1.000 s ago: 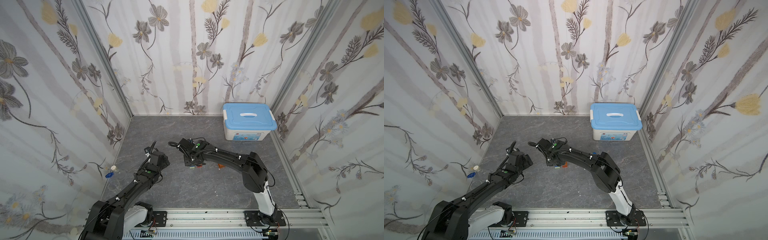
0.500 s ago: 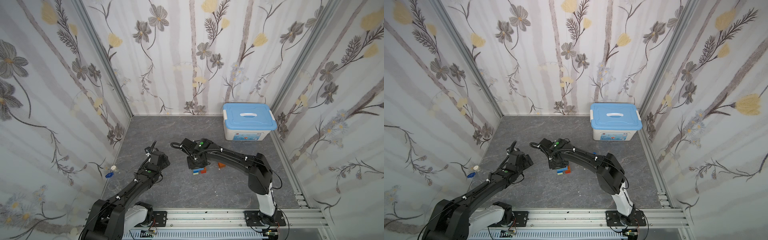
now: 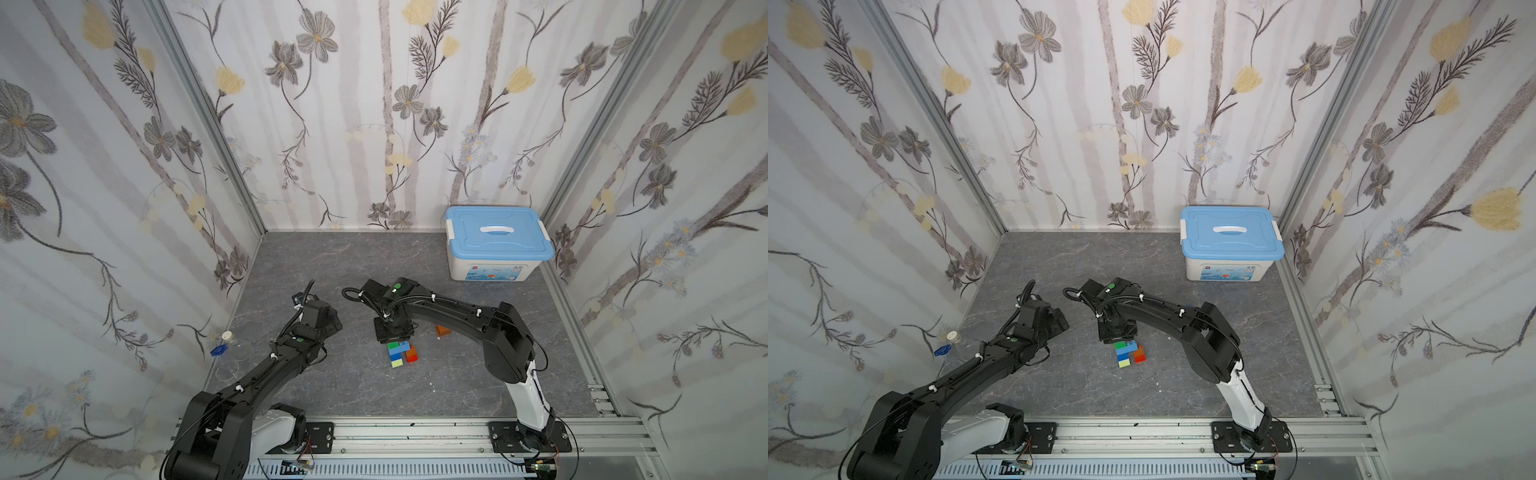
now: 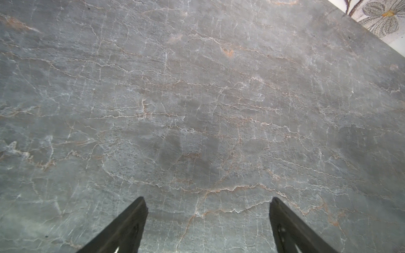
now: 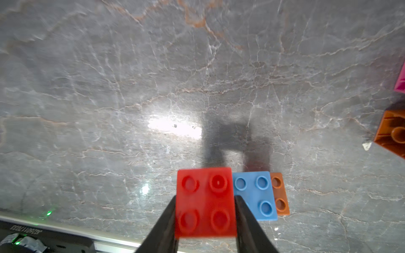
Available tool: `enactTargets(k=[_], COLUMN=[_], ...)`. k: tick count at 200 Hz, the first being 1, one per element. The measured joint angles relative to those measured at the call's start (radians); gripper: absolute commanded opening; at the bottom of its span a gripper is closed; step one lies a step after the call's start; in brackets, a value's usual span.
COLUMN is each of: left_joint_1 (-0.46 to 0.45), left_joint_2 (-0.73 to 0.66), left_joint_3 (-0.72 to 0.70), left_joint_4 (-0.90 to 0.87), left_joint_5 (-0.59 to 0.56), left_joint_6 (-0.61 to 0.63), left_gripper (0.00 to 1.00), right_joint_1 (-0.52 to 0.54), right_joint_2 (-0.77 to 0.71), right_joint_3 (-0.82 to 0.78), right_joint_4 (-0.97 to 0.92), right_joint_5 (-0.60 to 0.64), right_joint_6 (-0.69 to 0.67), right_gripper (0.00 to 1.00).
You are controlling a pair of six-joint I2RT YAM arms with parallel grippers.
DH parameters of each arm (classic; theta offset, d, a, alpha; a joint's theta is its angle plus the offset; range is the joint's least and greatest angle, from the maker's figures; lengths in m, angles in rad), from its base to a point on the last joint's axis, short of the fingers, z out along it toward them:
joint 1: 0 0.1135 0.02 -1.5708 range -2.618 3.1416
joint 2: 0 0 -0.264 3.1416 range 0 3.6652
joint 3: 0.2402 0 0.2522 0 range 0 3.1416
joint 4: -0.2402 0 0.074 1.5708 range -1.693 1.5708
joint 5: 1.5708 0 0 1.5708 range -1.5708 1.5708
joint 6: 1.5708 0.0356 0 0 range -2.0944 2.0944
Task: Assemble the letter h with lego
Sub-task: Adjust the lego brick at the center of the board.
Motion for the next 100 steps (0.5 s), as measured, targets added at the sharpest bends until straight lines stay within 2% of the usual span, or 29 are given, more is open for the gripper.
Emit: enactTargets(k=[68,100], left_joint_1=[0.002,0.002], left_joint_2=[0.003,0.013], left_joint_3=[0.000,0.000], left_joint_4=[0.000,0.001], left_joint_5=[0.005,0.006], left_joint_6=[0.000,0.000], left_gripper=[0.90,0.90], right_joint_1=[-0.026,-0.024], right_joint_2=[-0.006,-0.081], right_joint_3=[0.031,-0.019], right_joint_4=[-0.008,-0.004], right_joint_5=[0.016,0.057], right_joint_6=[-0.004,-0.043], right_gripper=[0.51,0.53])
